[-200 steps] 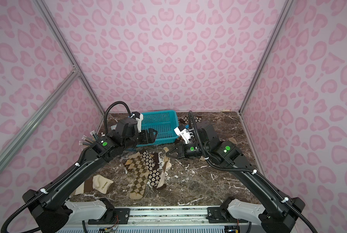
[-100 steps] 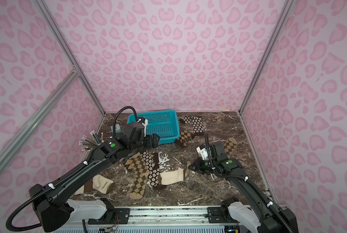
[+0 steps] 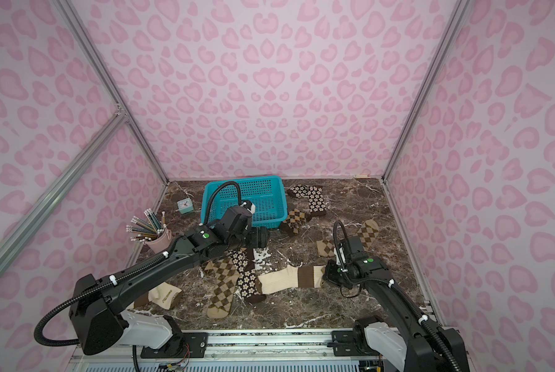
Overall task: Place the socks together as a pair
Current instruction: Flatten out the sock at the center of the board, then pick up the sock at the center of the board.
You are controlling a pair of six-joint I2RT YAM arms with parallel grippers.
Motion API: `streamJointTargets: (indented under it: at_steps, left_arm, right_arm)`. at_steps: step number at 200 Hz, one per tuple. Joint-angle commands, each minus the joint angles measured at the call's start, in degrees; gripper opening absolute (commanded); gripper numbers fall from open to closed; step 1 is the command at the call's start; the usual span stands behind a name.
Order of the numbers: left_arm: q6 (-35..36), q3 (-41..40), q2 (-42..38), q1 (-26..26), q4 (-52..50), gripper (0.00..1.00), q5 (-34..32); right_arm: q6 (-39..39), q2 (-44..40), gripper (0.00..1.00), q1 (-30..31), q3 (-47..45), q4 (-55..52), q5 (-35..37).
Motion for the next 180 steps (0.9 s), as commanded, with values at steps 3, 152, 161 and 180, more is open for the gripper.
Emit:
streamJointTargets:
  at_steps: [3, 152, 161, 180]
  left_arm:
    - [0.1, -1.4, 0.8, -1.2, 2.7, 0.87, 2.2]
    - [-5.8, -7.2, 0.0, 2.6, -1.1, 0.86, 4.9]
    - [-6.7, -7.9, -2.3, 4.4, -1.7, 0.87, 4.9]
    - [-7.9, -9.1, -7.0, 8.6, -3.4, 0.88, 4.8]
  right_arm:
    - [2.6, 2.0, 0.28, -0.6, 3.5, -5.2, 10.3]
    - [-2.1, 9.8, 0.73, 12.7, 7.4, 10.8, -2.3]
    - [-3.1, 9.2, 0.76, 13.1, 7.7, 11.1, -2.3]
    - [-5.2, 7.6, 0.79, 13.2, 7.6, 12.1, -3.0]
